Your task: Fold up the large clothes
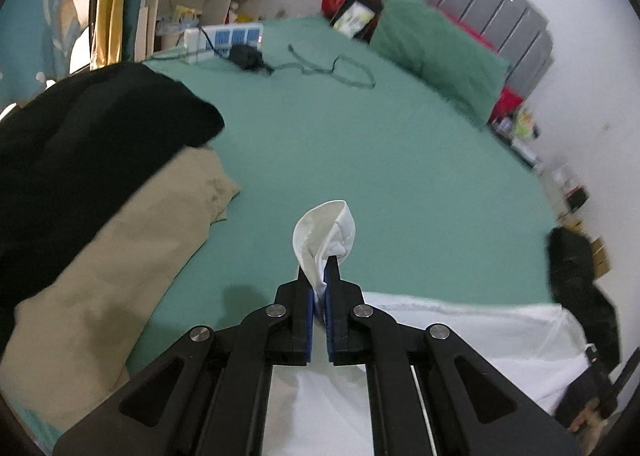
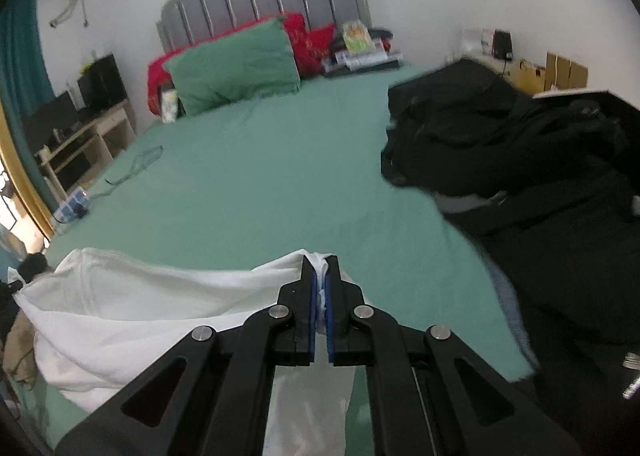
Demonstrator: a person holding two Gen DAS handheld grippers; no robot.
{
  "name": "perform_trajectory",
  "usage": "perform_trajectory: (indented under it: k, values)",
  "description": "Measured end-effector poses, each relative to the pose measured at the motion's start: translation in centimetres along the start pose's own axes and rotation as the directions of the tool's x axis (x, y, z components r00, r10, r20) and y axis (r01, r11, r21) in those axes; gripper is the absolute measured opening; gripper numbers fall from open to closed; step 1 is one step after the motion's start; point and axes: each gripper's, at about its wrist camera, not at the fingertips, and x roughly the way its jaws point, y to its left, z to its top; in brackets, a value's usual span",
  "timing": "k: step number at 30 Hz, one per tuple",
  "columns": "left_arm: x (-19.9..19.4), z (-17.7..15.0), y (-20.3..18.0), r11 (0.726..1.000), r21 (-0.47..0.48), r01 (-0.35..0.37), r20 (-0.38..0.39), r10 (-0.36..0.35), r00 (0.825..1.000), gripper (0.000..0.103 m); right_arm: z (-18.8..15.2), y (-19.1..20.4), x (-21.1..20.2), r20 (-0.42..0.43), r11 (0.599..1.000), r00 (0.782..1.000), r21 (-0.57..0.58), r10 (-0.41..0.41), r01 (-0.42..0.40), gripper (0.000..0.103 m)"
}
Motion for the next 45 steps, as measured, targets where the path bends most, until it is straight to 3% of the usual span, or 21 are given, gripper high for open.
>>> perform_trajectory:
  k: [4,7,8,9,10,11,13,14,20,24,26,28,29,31,32,33,34,45]
  values:
    - [4.5,0.4,0.3,0.999,-0.012,-0.031,-0.06,0.03,0.998,0.006,-0.3,-0.1,3.4,-0.064,1.0,0.998,0.006,-0.02,0.02,0.005]
    - [6.8,0.7,0.5,0.998,0.014,-0.053,-0.089,0.054,0.995,0.036,-0.8,-0.4,5.0,-0.123,0.999,0.992,0.029,-0.038,0.042,0.011]
    - [7.1,0.7,0.8,0.998,0.01,-0.058,-0.088,0.059,0.994,0.047,-1.0,-0.5,5.4,-0.143,0.998,0.989,0.033,-0.039,0.045,0.018]
    - [6.8,0.7,1.1,0.998,0.001,-0.058,-0.071,0.057,0.996,0.052,-1.2,-0.5,5.5,-0.158,0.998,0.987,0.036,-0.035,0.041,0.023]
    - [6.4,0.7,1.4,0.998,-0.004,-0.055,-0.054,0.054,0.997,0.053,-1.3,-0.5,5.3,-0.156,0.998,0.987,0.041,-0.03,0.037,0.037]
    - [5.6,0.6,1.7,0.999,0.0,-0.049,-0.031,0.049,0.998,0.055,-1.5,-0.6,5.0,-0.146,0.998,0.989,0.047,-0.027,0.034,0.058]
    - [4.1,0.1,2.2,0.999,0.015,-0.045,-0.001,0.045,0.999,0.058,-2.0,-1.1,3.7,-0.116,0.996,0.993,0.077,-0.029,0.038,0.076]
    - [3.4,-0.4,2.4,0.999,0.028,-0.046,0.003,0.046,0.999,0.059,-2.3,-1.3,3.2,-0.108,0.994,0.994,0.102,-0.028,0.039,0.077]
    - [0.4,-5.5,3.3,0.991,0.129,-0.017,-0.077,0.027,0.997,0.06,-7.0,-2.5,0.4,-0.155,0.968,0.986,0.25,0.067,-0.027,0.078]
    - [1.4,-9.8,3.3,0.977,0.213,0.007,-0.19,0.034,0.981,0.06,-10.7,-1.9,-1.3,-0.191,0.962,0.978,0.271,0.079,-0.025,0.077]
    - [1.8,-11.3,3.6,0.977,0.215,0.0,-0.205,0.045,0.978,0.06,-12.4,-1.4,-1.5,-0.214,0.954,0.97,0.296,0.11,-0.043,0.077]
    - [1.2,-12.4,3.0,0.962,0.271,-0.023,-0.151,0.066,0.986,0.06,-13.3,-0.2,-1.7,-0.219,0.965,0.969,0.258,0.111,-0.052,0.064]
    - [1.1,-12.9,2.7,0.955,0.296,-0.032,-0.144,0.078,0.987,0.06,-13.4,0.3,-1.7,-0.229,0.975,0.969,0.219,0.094,-0.043,0.041]
    - [0.9,-13.4,2.3,0.948,0.317,-0.035,-0.138,0.083,0.987,0.058,-13.8,1.1,-1.5,-0.26,0.981,0.959,0.18,0.111,-0.064,0.016]
    - [0.7,-13.6,2.3,0.947,0.32,-0.021,-0.143,0.07,0.987,0.041,-14.0,1.2,-1.5,-0.266,0.98,0.956,0.184,0.127,-0.079,0.011]
    - [0.5,-13.5,2.3,0.95,0.313,-0.007,-0.151,0.058,0.987,0.015,-14.2,1.3,-1.6,-0.27,0.977,0.953,0.194,0.137,-0.085,0.011]
    - [0.2,-13.5,2.3,0.955,0.296,0.014,-0.169,0.038,0.985,0.009,-14.2,1.3,-1.8,-0.269,0.975,0.953,0.202,0.142,-0.088,0.01]
    - [-6.9,-16.6,3.6,0.967,0.253,0.017,-0.124,0.015,0.992,0.007,-15.5,1.3,-8.2,-0.223,0.987,0.97,0.148,0.1,-0.068,0.008]
